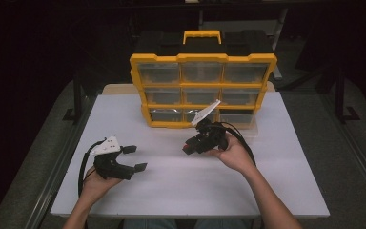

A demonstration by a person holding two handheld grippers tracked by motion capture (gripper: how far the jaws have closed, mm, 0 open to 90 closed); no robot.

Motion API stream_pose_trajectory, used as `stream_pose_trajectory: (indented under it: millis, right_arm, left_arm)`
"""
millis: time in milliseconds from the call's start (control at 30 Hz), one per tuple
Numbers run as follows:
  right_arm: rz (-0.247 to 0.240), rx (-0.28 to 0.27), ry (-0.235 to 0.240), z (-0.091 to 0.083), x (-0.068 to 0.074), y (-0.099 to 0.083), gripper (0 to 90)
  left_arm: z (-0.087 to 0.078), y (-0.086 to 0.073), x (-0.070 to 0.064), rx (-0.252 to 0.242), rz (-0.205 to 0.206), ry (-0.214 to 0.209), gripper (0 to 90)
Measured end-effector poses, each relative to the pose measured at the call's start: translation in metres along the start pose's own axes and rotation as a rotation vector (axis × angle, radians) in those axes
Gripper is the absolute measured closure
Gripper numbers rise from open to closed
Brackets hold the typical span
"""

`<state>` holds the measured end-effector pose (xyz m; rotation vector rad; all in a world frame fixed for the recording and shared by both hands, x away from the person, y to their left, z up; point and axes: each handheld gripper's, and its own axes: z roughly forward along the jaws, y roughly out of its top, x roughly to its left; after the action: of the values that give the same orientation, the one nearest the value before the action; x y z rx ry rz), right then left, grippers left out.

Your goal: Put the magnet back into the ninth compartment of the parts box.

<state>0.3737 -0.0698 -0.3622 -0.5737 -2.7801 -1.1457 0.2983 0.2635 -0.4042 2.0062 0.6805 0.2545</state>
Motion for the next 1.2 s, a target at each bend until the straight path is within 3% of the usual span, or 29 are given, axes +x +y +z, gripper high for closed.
stream_pose_trajectory:
  millis: [267, 333, 400, 433, 800, 900, 1200]
  right_arm:
    - [0.004, -0.029, 0.002, -0.021, -0.004, 0.01, 61.0]
    - [0.014, -0.039, 0.006, -0.026, -0.006, 0.012, 61.0]
    - [0.0, -0.049, -0.002, -0.031, -0.009, 0.014, 61.1]
    - [0.015, -0.054, 0.005, -0.034, -0.008, 0.015, 61.0]
    - [-0.001, -0.078, -0.03, -0.064, -0.016, 0.026, 61.1]
    - [0.02, -0.08, -0.035, -0.073, -0.015, 0.028, 61.1]
    - [0.024, -0.09, -0.066, -0.094, -0.02, 0.032, 61.1]
  left_arm:
    - [-0.001, 0.001, 0.0, 0.012, -0.002, -0.001, 19.7]
    - [-0.001, 0.001, 0.002, 0.005, 0.022, 0.001, 19.7]
    - [-0.001, 0.001, 0.001, 0.001, 0.007, 0.0, 19.7]
    - [-0.001, 0.001, 0.001, 0.003, 0.012, 0.0, 19.7]
    - [-0.001, 0.001, 0.001, 0.006, 0.014, 0.0, 19.7]
    - [-0.001, 0.001, 0.001, 0.005, 0.014, -0.001, 19.7]
    - [-0.001, 0.001, 0.001, 0.005, 0.014, -0.001, 19.7]
